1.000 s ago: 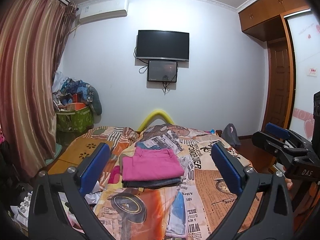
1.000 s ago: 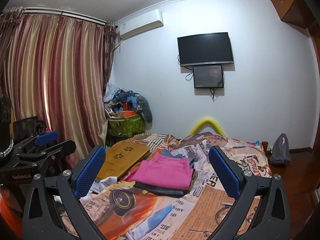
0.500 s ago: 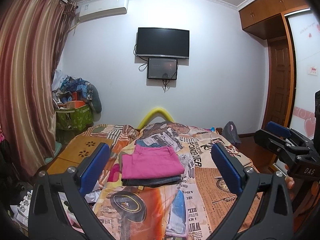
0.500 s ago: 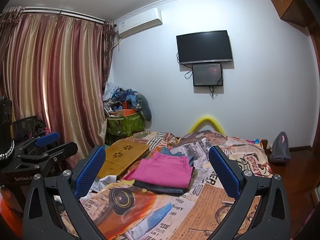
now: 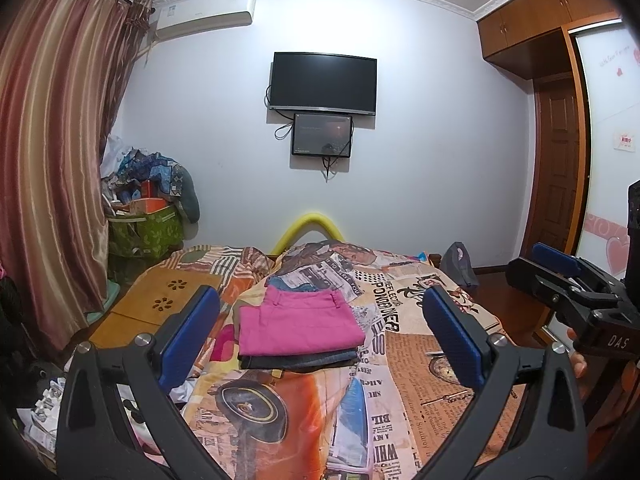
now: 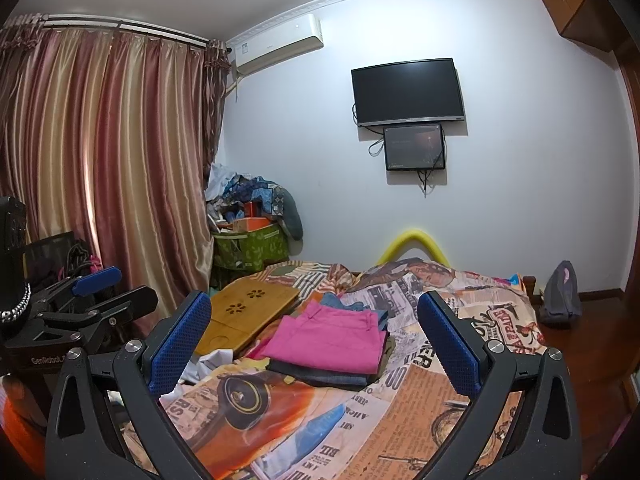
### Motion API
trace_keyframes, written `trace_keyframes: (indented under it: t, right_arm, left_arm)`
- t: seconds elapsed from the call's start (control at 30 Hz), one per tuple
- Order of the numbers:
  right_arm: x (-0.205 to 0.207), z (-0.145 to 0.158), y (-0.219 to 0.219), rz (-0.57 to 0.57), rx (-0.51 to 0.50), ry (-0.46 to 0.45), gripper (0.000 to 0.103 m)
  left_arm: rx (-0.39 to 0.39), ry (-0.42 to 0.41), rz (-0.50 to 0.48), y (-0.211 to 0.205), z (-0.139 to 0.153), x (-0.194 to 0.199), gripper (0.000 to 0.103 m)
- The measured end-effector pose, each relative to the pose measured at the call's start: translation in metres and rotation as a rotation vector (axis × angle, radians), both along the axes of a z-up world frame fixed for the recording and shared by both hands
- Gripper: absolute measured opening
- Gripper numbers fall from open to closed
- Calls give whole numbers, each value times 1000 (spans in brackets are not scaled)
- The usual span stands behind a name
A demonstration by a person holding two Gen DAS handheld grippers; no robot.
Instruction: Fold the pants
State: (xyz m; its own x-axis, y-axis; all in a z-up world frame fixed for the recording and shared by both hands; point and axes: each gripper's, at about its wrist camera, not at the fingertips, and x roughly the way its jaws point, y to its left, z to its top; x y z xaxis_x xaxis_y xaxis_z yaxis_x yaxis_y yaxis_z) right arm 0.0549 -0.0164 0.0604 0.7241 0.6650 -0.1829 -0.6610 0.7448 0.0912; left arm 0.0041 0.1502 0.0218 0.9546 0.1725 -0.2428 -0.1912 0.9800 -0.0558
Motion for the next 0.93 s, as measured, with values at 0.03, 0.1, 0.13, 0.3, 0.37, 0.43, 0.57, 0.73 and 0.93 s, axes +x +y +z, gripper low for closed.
trace_keyframes:
  t: [0.03,0.1,0.13,0.3,0.37,0.43,0.57,0.73,0.93]
  right_arm:
    - [0,0,0,1,1,1,103]
    - [0,0,0,0,1,2,103]
    - [0,0,0,1,0,2,103]
    - [0,0,-1,-2,0,5,103]
    - [1,-1,-1,0,1,8,103]
    - [1,0,-2,0,2,6,103]
    - [1,-1,-2,1,3,7,103]
    - [2,-1,-3,1,3,10,103]
    - [2,-2,-2,3,4,14,103]
  left_arm:
    - [-1,1,-1,0,0,0,102]
    - [-1,1,-1,0,0,1,103]
    - [-1,2,-2,0,0,1,103]
    - [-12,5,-15,0,-2,2,103]
    - [-21,5,-18,1,-3,3,103]
    - [-29,5,-18,2,-3,3,103]
    - [-35,7,-17,4,-3,4,103]
    - [-27,9,-23,4,-3,5,103]
    - [-22,7,-27,1,-3,4,103]
